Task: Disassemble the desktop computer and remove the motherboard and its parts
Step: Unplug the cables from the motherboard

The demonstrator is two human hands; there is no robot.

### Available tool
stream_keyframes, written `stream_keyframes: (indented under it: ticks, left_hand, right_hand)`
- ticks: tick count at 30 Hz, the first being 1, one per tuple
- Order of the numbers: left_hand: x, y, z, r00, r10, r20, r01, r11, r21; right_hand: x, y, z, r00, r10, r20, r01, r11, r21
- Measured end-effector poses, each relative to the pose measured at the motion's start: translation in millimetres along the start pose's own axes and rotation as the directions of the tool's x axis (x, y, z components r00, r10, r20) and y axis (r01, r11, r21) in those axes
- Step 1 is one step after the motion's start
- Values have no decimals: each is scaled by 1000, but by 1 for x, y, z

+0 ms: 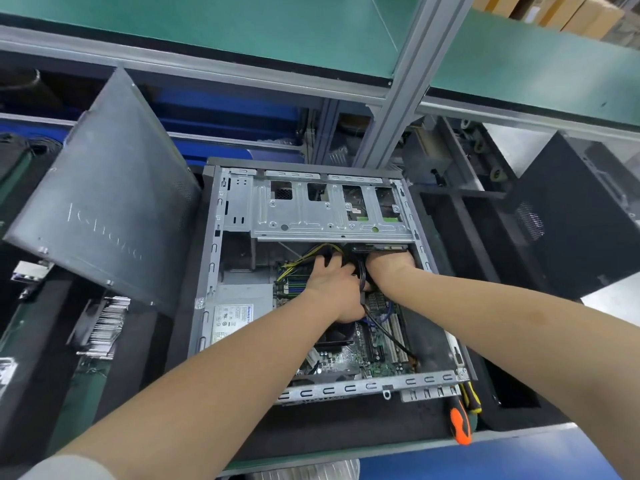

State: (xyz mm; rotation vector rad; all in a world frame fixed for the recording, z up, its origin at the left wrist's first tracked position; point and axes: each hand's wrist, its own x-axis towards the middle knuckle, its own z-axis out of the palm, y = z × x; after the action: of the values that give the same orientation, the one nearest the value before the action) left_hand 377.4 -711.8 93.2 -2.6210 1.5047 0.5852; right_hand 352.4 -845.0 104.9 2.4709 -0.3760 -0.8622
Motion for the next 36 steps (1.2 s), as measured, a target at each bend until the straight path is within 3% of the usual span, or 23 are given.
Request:
stream_keyframes:
  ticks: [12, 20, 24, 28, 32, 36]
  left_hand:
    - [-5, 5, -6, 998, -31, 48, 32, 999, -6]
    - [-4, 5, -8, 997, -36, 66, 37, 999, -6]
    - [-6, 6, -8, 997, -38, 61, 38, 999, 8]
    - [-7, 7, -8, 999, -35, 31, 34, 999, 40]
    - [-7, 8, -8, 999, -39, 17, 39, 998, 48]
    - [-6, 9, -7, 998, -53, 39, 51, 997, 57]
  right_hand:
    - [2, -8, -3, 998, 48, 36, -43, 990, -137]
    - [4, -8, -4, 998, 51, 33, -49, 998, -37]
    - [3, -7, -5, 995, 23, 99, -19, 999, -41]
    - [4, -6, -5, 999, 25, 47, -20, 995, -100]
    - [5, -5, -4, 993, 5, 116, 6, 996, -89]
    - [6, -8, -5, 996, 6, 93, 2, 997, -81]
